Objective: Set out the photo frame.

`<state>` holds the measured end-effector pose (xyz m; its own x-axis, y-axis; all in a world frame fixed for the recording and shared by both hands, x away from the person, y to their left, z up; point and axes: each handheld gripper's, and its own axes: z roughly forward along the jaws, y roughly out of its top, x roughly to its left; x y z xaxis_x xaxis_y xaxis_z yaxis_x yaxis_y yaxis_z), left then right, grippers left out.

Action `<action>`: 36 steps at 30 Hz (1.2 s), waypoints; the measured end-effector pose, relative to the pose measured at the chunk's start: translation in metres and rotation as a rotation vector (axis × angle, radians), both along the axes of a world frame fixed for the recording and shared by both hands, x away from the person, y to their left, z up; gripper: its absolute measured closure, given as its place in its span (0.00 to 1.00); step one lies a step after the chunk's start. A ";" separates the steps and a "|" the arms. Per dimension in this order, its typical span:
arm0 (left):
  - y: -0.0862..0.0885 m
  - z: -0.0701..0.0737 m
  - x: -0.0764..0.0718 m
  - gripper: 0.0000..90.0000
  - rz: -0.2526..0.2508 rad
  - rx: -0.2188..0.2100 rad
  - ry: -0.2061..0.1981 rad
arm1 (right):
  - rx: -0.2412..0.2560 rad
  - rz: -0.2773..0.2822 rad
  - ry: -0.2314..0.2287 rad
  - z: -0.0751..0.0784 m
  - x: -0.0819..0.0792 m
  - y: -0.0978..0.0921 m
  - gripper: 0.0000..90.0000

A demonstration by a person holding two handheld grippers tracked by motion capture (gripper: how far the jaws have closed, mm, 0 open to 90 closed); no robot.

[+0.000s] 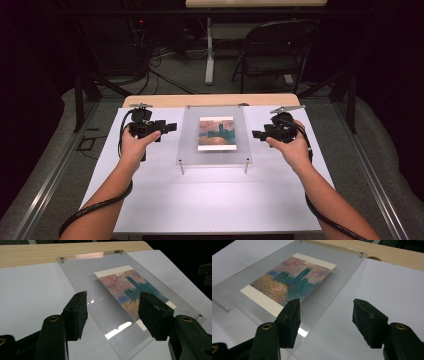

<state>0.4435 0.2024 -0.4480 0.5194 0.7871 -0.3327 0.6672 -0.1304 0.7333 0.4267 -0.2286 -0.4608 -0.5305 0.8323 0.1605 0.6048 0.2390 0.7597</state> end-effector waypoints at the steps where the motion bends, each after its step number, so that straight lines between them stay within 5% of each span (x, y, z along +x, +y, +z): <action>1: -0.001 0.001 0.004 0.45 0.002 0.000 0.002 | 0.003 0.001 -0.002 0.001 0.002 0.001 0.43; 18: -0.014 0.004 0.047 0.44 0.038 0.008 0.059 | -0.032 -0.012 0.042 0.013 0.051 0.021 0.43; 24: -0.019 -0.006 0.059 0.44 0.048 0.008 0.093 | -0.025 -0.045 0.065 -0.001 0.067 0.024 0.43; 36: -0.029 -0.036 0.072 0.46 0.060 0.006 0.163 | 0.038 -0.075 0.200 -0.038 0.086 0.026 0.48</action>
